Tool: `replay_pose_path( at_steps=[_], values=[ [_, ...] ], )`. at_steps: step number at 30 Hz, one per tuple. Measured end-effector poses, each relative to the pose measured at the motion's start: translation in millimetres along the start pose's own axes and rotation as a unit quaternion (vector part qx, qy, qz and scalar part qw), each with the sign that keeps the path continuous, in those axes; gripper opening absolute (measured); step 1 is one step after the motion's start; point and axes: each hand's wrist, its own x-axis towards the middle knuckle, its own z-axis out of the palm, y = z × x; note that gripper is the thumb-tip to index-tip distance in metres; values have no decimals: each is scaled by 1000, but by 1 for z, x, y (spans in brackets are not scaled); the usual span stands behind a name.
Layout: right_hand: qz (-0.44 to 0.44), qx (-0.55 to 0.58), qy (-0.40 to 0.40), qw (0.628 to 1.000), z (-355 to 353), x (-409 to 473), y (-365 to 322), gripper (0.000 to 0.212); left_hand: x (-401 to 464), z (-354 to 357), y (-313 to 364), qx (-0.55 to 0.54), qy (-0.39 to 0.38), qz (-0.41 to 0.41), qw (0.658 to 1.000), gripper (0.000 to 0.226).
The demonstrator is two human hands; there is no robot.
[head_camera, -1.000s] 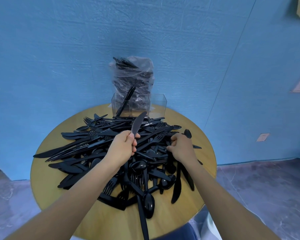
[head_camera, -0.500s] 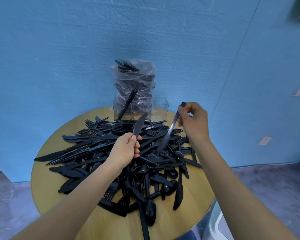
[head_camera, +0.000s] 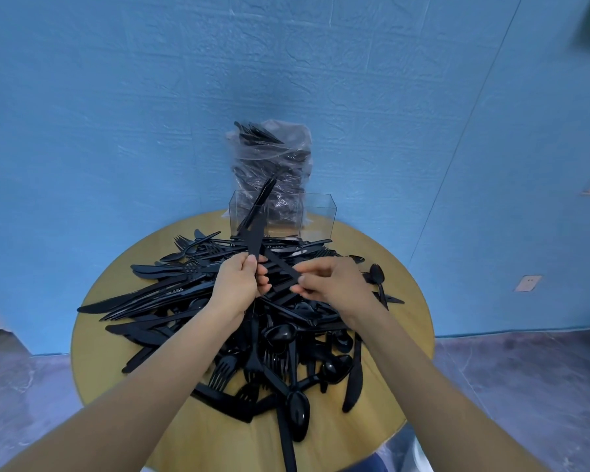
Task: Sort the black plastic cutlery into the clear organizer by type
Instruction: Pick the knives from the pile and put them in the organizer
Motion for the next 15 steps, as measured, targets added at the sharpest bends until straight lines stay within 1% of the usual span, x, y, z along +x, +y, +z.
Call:
replay_pose_path(
  at_steps=[3,6,8,12,15],
  values=[
    [-3,-23,-5,1000,6,3,4,22,0,0,-3,-11,13,-3,1000,29],
    [-44,-62,-23,997,11,1,7,24,1,0,-4,-26,25,-10,999,29],
    [-61,-87,-40,994,12,-1,9,24,0,1,-3,-42,19,-12,999,31],
    [-68,-123,-41,989,11,1,9,28,-7,8,4,-97,6,-13,995,31],
    [-81,-151,-62,983,11,-5,8,26,-11,15,5,-66,17,11,998,31]
  ],
)
